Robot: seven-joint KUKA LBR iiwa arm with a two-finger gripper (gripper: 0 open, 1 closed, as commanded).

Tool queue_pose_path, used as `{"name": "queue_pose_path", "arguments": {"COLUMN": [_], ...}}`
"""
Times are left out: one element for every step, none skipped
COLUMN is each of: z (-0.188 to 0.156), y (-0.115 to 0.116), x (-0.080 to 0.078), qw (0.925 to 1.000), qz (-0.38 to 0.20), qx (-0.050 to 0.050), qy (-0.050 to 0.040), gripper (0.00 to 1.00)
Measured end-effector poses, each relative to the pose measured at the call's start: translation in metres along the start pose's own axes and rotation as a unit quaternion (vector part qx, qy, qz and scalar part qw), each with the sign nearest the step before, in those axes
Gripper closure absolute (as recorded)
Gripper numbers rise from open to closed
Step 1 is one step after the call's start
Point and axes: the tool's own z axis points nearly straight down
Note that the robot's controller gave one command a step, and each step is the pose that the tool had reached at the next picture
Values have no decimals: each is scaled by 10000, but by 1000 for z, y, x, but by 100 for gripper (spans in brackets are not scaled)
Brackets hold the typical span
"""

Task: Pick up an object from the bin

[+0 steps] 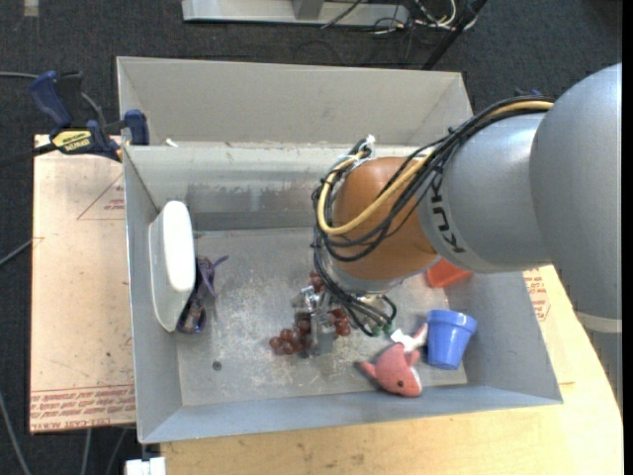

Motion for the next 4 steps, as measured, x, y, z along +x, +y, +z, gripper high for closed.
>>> {"name": "queue_pose_path", "arguments": {"z": [-182, -178, -143, -85], "y": [4, 4, -16, -8], "x": [3, 4, -2, 35], "qw": [9995, 9995, 9999, 9989], "qz": [316, 324, -121, -474], "qx": [3, -2, 6, 2], "qy": [-57, -20, -59, -43], "gripper": [100, 100, 100, 100]}}
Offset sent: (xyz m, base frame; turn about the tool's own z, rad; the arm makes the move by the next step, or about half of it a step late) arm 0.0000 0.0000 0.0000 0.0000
